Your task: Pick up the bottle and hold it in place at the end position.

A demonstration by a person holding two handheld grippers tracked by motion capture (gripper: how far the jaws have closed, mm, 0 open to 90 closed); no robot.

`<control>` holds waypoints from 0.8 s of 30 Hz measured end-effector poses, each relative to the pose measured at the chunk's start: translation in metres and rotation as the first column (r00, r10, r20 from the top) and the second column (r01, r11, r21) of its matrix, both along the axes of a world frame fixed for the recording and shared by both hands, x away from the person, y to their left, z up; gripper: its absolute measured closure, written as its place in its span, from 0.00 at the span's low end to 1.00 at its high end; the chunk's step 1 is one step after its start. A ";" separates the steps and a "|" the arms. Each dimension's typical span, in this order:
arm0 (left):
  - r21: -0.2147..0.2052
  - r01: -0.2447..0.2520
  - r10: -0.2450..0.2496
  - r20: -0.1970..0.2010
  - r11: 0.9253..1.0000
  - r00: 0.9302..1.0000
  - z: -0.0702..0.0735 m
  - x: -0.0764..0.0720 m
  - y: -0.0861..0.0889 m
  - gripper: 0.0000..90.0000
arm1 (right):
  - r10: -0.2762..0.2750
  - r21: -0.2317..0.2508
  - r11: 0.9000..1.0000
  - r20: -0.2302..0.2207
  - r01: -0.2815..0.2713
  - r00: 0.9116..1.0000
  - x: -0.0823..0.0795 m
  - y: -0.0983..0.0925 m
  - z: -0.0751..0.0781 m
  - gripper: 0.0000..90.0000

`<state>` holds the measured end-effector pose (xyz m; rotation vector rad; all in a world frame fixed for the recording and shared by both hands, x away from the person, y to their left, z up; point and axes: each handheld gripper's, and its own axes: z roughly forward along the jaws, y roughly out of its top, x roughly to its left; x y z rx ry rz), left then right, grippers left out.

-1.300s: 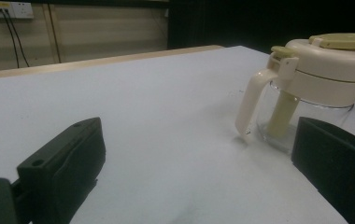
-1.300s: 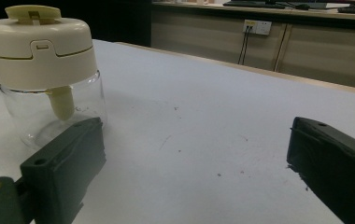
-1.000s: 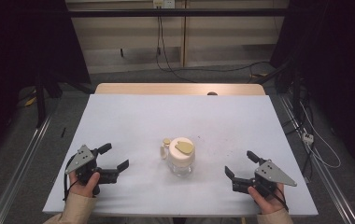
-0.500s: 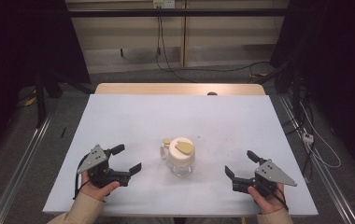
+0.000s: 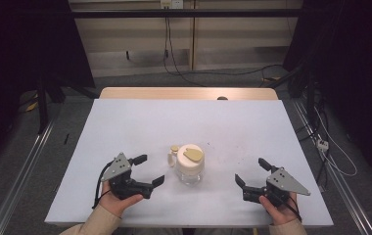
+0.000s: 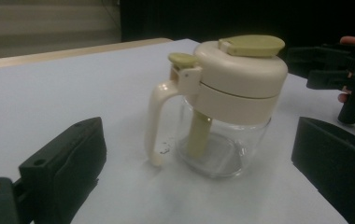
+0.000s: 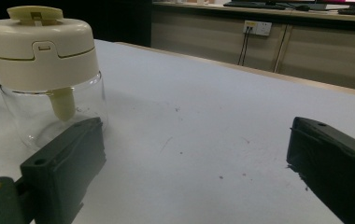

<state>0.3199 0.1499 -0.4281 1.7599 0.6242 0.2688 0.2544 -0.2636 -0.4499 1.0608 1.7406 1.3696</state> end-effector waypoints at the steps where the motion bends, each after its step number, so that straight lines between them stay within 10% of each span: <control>1: 0.000 0.003 -0.003 -0.003 1.000 1.000 -0.001 0.000 -0.003 0.03 | 0.000 0.000 1.000 0.000 0.000 1.000 0.000 0.000 0.000 0.04; 24: 0.027 0.055 -0.054 -0.033 0.998 0.998 -0.006 -0.001 -0.051 0.04 | -0.001 0.001 1.000 0.004 0.001 1.000 -0.001 0.000 0.001 0.04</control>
